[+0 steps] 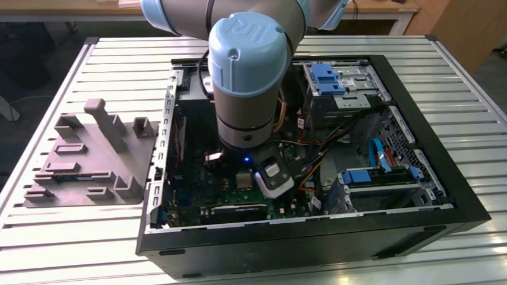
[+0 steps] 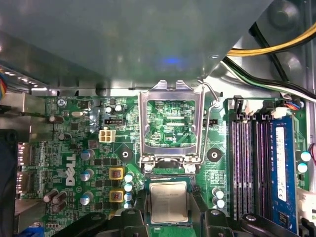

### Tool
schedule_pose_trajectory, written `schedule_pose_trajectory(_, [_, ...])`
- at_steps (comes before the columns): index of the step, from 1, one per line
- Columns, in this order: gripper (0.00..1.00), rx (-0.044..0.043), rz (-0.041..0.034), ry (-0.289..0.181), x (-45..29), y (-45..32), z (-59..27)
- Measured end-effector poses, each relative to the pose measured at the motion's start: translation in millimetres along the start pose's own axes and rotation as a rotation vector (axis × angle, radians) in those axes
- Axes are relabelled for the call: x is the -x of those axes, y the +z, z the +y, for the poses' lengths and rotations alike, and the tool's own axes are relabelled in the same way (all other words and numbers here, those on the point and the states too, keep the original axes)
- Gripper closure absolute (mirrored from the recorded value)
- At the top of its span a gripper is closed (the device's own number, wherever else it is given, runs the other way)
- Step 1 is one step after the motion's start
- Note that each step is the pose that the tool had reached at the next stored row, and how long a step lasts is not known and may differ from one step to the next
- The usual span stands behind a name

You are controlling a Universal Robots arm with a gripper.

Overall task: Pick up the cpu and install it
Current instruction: 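Place the cpu into insertion slot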

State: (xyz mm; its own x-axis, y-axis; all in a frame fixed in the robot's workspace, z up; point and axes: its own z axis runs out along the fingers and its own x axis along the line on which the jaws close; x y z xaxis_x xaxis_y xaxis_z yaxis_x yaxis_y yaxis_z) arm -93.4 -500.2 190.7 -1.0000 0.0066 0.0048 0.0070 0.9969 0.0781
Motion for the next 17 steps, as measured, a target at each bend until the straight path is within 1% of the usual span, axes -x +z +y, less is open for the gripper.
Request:
schedule_pose_trajectory(3, [0.53, 0.0001, -0.0010, 0.013, -0.1, 0.0, -0.1])
schedule_pose_trajectory(17, [0.53, 0.0000, -0.0012, 0.015, -0.1, -0.1, -1.0])
